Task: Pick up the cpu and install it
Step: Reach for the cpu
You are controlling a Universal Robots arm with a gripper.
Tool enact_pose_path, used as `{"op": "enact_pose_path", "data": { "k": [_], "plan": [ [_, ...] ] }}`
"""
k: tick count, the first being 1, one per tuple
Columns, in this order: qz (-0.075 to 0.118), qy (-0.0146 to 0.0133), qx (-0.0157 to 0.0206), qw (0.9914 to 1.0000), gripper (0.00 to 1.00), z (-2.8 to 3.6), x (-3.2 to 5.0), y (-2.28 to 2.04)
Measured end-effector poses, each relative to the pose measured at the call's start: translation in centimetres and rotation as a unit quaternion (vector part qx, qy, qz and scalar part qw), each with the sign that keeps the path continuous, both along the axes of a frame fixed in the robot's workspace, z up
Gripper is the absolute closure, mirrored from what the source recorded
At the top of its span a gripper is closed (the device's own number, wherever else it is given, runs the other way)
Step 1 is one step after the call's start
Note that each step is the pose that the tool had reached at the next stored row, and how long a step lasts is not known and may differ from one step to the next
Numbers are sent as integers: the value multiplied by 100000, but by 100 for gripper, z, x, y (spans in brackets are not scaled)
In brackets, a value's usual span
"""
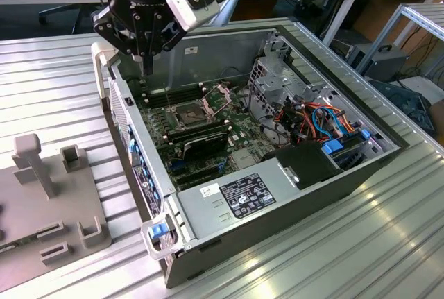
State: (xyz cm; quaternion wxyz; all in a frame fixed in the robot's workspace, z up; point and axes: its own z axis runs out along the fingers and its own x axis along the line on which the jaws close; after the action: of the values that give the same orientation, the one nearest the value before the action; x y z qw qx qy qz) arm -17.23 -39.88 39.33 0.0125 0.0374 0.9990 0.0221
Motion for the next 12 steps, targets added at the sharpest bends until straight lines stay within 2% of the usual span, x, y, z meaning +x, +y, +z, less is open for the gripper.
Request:
{"op": "enact_pose_path", "data": {
  "k": [12],
  "plan": [
    [-2,-1,0,100000,89,0,-71,0]
  ]
}}
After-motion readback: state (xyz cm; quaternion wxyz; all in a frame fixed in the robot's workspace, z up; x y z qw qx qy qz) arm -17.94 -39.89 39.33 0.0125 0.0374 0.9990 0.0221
